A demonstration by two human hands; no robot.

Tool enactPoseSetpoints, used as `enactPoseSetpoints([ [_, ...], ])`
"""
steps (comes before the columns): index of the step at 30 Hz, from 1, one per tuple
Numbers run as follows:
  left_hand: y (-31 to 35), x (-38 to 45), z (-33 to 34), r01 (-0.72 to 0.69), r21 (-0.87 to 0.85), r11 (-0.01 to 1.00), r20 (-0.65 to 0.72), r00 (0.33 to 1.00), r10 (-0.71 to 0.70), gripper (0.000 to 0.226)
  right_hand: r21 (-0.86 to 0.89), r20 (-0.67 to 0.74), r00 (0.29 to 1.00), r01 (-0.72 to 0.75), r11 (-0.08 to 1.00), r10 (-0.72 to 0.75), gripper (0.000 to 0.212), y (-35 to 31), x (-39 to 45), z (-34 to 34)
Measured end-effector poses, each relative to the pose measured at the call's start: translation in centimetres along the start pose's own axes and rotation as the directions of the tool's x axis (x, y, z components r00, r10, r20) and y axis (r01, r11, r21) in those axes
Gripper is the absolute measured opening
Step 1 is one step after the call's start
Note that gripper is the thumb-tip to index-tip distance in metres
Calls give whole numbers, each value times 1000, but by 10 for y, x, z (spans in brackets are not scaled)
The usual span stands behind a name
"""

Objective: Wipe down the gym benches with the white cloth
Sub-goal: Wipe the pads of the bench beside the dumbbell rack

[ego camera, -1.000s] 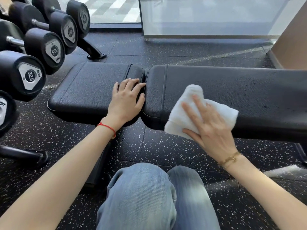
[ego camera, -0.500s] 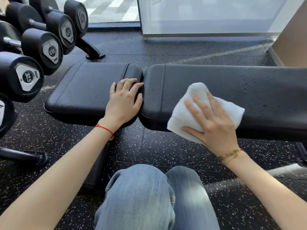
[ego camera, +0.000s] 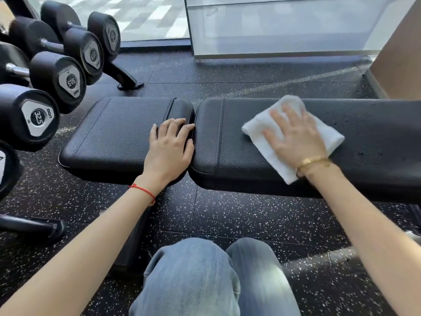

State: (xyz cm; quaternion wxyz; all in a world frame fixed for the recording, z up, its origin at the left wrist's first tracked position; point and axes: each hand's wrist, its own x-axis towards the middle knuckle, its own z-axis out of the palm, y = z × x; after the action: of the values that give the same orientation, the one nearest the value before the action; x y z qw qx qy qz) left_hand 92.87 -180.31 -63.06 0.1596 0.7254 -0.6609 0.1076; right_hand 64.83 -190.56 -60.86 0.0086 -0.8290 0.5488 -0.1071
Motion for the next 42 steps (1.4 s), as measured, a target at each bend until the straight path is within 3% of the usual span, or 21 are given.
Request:
enactPoseSetpoints([
  [2, 0, 0, -1, 2, -8, 1000, -12, 1000, -2, 48, -10, 117, 993, -14, 1000, 15, 68, -18, 37, 8],
  [5, -2, 1, -2, -14, -22, 1000, -35, 999, 13, 46, -16, 164, 970, 184, 983, -179, 67, -65, 49, 11],
  [8, -4, 1, -3, -19, -37, 999, -50, 999, 17, 44, 124, 141, 960, 224, 967, -241, 61, -65, 13, 7],
  [10, -4, 1, -2, -21, -35, 999, -50, 999, 19, 44, 123, 92, 965, 234, 964, -246, 67, -42, -12, 1],
  [14, -2, 0, -3, -9, -38, 999, -40, 999, 8, 45, 32, 90, 995, 39, 999, -42, 80, 13, -5, -7],
  [17, 0, 1, -7, 8, -45, 999, -24, 1000, -9, 45, -11, 96, 992, -82, 997, 83, 78, 4, 37, -1],
  [22, -2, -1, -6, 12, -31, 999, 16, 1000, -11, 48, -13, 175, 981, 89, 996, -86, 87, -62, 46, 23],
  [27, 10, 4, -14, 69, -80, 994, 33, 997, -66, 51, 64, 105, 978, 175, 982, -181, 77, -39, -35, 5],
  [30, 31, 16, -16, -9, -104, 994, 1, 1000, 9, 52, 67, 49, 998, 25, 997, -28, 77, 7, -47, -5],
  [34, 69, 31, -9, -90, -189, 978, 13, 995, 94, 50, -17, 108, 973, -201, 979, 202, 85, 39, 7, -5],
  [37, 92, 35, -1, -111, -238, 965, 11, 993, 117, 50, -77, 145, 982, -110, 991, 121, 95, 16, 31, -3],
  [39, 101, 37, 3, -122, -254, 959, 18, 991, 131, 48, -71, 161, 986, -31, 997, 42, 76, 0, 11, -8],
  [42, 113, 37, 1, -153, -261, 953, 28, 986, 166, 49, 5, 128, 989, 71, 997, -71, 71, 5, -35, -20],
])
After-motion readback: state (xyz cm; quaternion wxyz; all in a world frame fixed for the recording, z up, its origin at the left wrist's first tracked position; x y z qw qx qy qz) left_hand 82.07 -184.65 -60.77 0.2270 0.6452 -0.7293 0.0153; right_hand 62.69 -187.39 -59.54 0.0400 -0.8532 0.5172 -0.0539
